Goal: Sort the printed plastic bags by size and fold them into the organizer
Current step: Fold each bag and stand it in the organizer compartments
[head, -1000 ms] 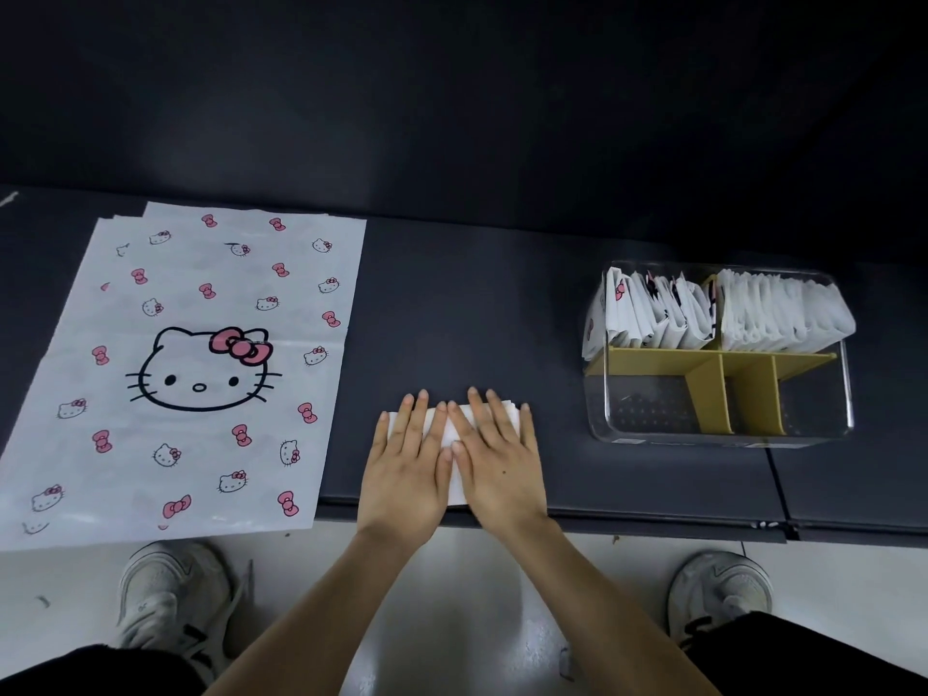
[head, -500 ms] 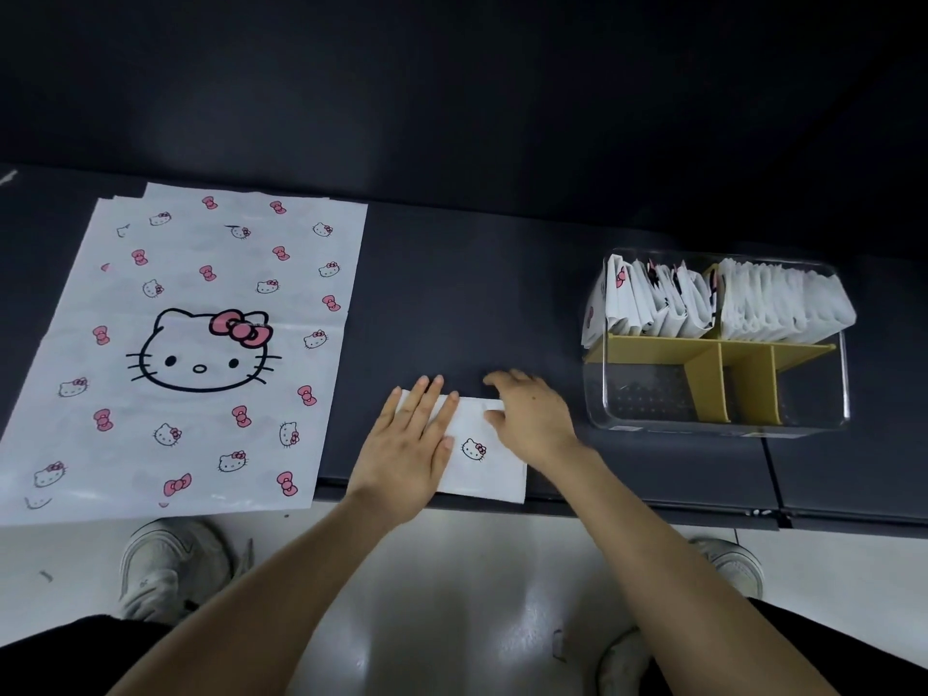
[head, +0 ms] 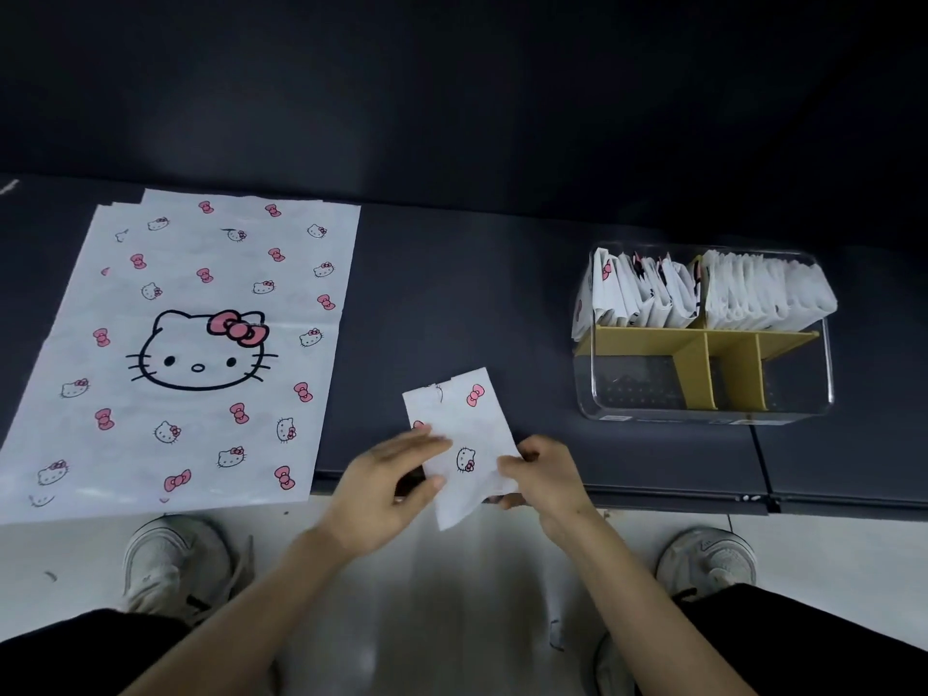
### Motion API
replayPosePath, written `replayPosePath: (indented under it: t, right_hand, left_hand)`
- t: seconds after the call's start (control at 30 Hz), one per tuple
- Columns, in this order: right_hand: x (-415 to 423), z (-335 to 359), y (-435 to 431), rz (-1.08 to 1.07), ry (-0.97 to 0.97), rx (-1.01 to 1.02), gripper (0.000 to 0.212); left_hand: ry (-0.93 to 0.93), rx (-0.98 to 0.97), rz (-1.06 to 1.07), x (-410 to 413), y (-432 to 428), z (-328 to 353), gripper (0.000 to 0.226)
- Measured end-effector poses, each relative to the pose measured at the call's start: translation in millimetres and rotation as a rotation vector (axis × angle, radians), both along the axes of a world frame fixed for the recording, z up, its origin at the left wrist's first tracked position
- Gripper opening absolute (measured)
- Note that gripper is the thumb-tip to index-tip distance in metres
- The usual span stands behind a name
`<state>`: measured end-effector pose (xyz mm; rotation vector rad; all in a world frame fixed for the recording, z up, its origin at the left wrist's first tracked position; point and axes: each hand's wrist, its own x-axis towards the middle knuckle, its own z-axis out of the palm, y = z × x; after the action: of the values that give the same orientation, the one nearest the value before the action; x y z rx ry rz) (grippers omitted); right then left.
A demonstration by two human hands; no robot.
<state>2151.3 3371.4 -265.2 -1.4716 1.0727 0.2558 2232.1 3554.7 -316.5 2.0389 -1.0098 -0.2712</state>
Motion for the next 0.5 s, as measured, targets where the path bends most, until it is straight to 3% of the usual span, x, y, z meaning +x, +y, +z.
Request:
replayPosePath:
  t: [0.1, 0.23, 0.3, 0.4, 0.47, 0.5]
  right_hand:
    - [-2.0, 7.2, 1.8, -0.180, 0.020, 0.213, 0.013]
    - [2.9, 17.9, -7.0, -0.402, 0.058, 0.499, 0.017]
    - [7.6, 21.2, -12.0, -0.521, 0.037, 0.577, 0.020]
    - [12.3, 27.4, -13.4, -0.580, -0.032, 0.583, 0.017]
    - [13.2, 29.0, -12.6, -0.501, -0.116, 0.523, 0.014]
    - [12.6, 28.5, -13.7, -0.445, -0.162, 0.482, 0.012]
  left_hand:
    - [0.279, 0.014, -0.100, -9.4, 5.8, 5.5, 0.064]
    - [0.402, 0.122, -0.151, -3.7, -1.2, 23.4, 0.082]
    - [0.401, 0.122, -0.030, -7.0, -6.8, 23.9, 0.076]
    - [0.509, 0.046, 0.292, -15.3, -20.2, 22.3, 0.037]
    - [0.545, 0.047, 0.407, -20.2, -29.9, 22.5, 0.032]
    - [0.548, 0.047, 0.439, -22.3, -34.4, 24.0, 0.042]
